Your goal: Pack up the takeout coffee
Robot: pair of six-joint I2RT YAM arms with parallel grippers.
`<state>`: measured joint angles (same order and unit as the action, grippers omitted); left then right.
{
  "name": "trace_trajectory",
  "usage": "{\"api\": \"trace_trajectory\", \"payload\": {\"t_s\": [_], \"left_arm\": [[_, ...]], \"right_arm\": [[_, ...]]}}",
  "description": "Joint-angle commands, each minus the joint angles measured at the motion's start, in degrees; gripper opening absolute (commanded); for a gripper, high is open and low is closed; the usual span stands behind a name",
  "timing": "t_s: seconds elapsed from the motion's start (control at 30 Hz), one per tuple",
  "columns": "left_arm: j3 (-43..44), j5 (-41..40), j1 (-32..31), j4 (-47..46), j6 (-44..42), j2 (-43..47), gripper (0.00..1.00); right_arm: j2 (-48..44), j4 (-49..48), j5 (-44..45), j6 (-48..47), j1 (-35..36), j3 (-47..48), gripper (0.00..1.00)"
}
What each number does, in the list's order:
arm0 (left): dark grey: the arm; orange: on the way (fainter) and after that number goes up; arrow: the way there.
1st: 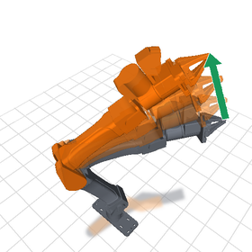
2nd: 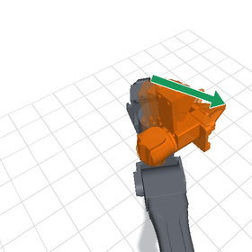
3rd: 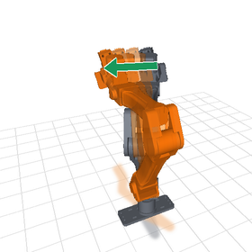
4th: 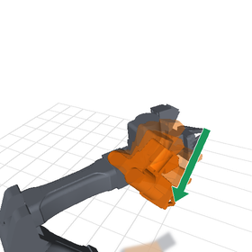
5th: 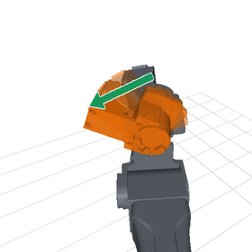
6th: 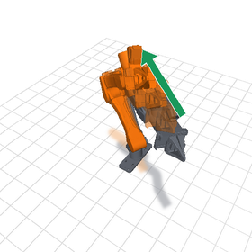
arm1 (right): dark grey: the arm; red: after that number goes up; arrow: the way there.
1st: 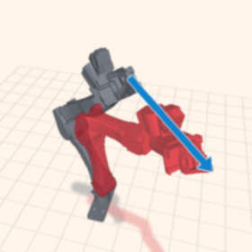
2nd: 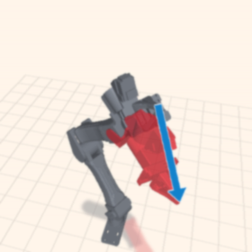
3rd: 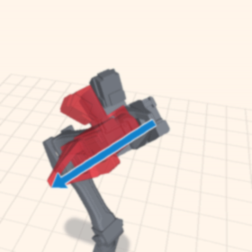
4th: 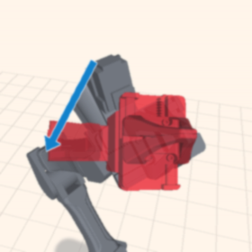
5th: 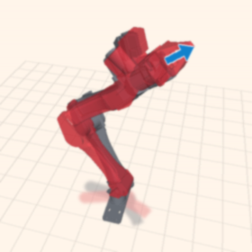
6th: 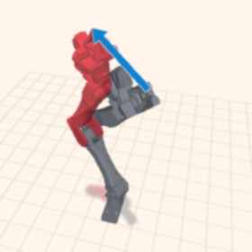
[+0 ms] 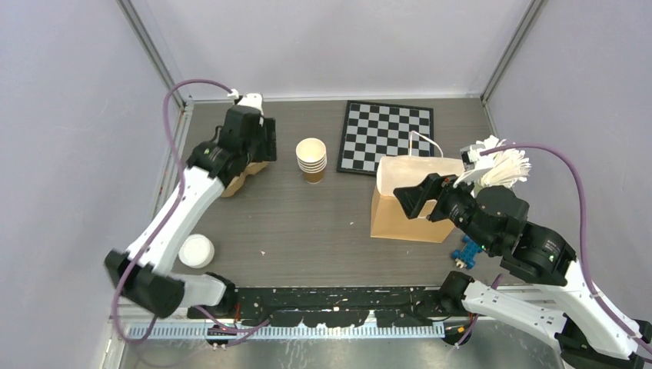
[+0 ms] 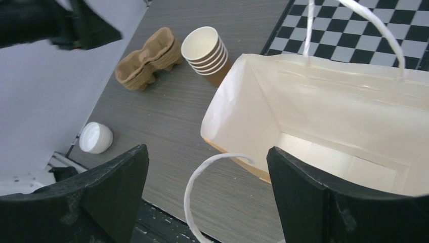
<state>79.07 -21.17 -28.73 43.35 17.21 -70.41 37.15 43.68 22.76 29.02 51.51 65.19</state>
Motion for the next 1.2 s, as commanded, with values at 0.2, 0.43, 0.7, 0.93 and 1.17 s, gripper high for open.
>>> {"api": "trace_trajectory", "payload": {"t_s": [0.2, 0.43, 0.7, 0.93, 1.17], "left_arm": [[5.44, 21.76, 9.84, -9.85, 6.31, -16.87, 0.56], [7.21, 32.70, 10.10, -14.62, 6.34, -24.99, 0.47], [9.39, 31.93, 10.10, -13.88, 5.91, -29.96, 0.40], [9.10, 31.22, 10.01, -13.58, 5.17, -31.05, 0.27], [10.97, 31.72, 9.42, -12.75, 3.80, -29.97, 0.01]], "right_arm": [[-3.22, -3.56, -7.31, 0.41, -0.01, -0.69, 0.89], [-4.90, -3.02, -7.62, 0.47, -0.01, -1.51, 0.89], [-5.42, -1.76, -6.80, 0.97, -0.01, -1.89, 0.89], [-5.32, -0.97, -5.40, 0.77, -0.05, -1.99, 0.89], [-5.59, -0.63, -4.57, 0.82, -0.05, -2.93, 0.88]]}}
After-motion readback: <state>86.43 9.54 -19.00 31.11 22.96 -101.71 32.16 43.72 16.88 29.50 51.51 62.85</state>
